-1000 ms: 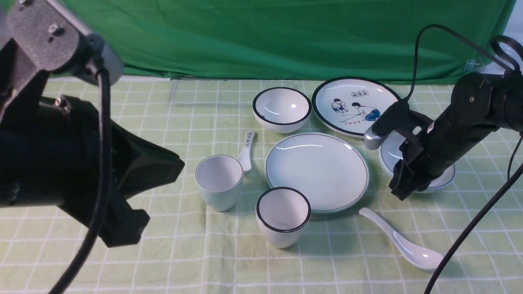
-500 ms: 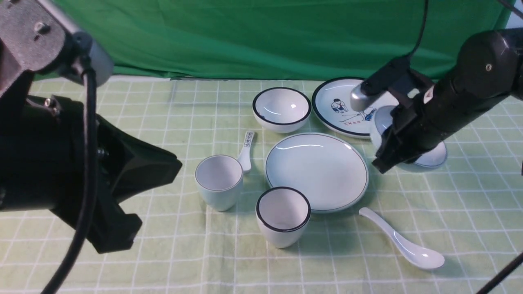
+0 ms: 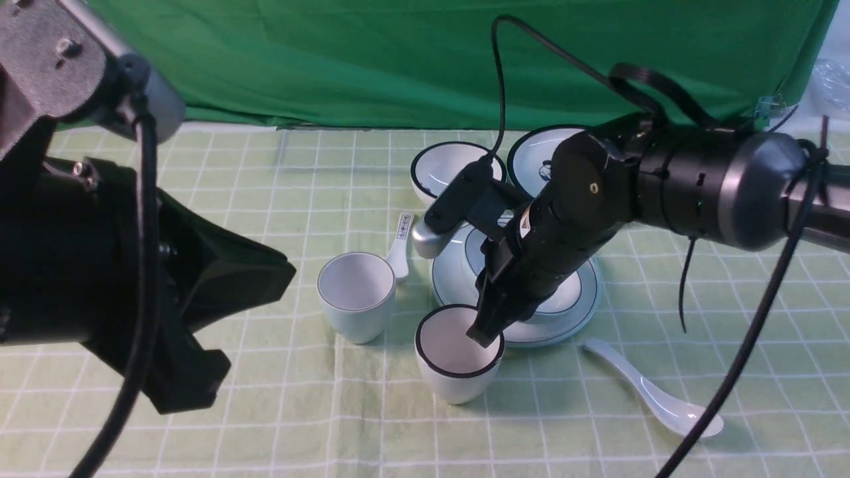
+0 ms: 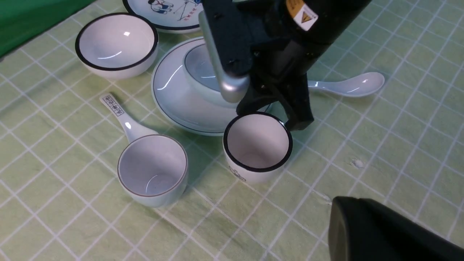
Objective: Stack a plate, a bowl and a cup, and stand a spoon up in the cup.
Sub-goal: Use the right arm to put the blue rice bowl into the blue large plate in the middle
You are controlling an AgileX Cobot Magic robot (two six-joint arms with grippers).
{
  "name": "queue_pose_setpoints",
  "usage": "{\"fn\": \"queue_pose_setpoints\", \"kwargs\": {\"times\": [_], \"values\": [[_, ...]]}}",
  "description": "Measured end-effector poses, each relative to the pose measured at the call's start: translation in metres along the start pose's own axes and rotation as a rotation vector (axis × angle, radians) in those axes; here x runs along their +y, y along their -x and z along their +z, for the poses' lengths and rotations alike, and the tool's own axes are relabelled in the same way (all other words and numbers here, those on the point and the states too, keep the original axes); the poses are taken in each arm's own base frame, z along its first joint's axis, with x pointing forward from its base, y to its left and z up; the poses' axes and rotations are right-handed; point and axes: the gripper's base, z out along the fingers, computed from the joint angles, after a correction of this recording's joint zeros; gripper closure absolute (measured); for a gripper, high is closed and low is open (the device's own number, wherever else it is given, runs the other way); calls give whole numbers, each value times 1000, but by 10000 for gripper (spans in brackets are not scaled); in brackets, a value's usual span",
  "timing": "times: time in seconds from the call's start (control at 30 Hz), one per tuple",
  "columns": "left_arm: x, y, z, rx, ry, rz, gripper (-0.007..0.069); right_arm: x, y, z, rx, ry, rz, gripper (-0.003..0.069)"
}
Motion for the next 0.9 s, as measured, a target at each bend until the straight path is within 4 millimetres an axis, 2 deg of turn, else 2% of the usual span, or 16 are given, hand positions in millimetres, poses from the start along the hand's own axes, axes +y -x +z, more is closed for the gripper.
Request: {"fn": "queue_pose_setpoints", "kwargs": {"times": [0.17, 0.6, 0.73, 0.8, 0.9], "values": [[0, 0, 0, 0, 0, 0, 622, -5, 1, 10, 23, -32, -9, 580], [0, 0, 0, 0, 0, 0, 622, -8, 3, 13, 11, -69, -30, 561], [0, 0, 0, 2, -1, 0, 622, -9, 3, 14, 11, -69, -30, 485], [0, -1, 0, 7, -4, 0, 622, -9, 3, 14, 11, -69, -30, 406], [0, -1, 0, 9, -5, 0, 622, -9, 3, 14, 11, -69, -30, 341]]}}
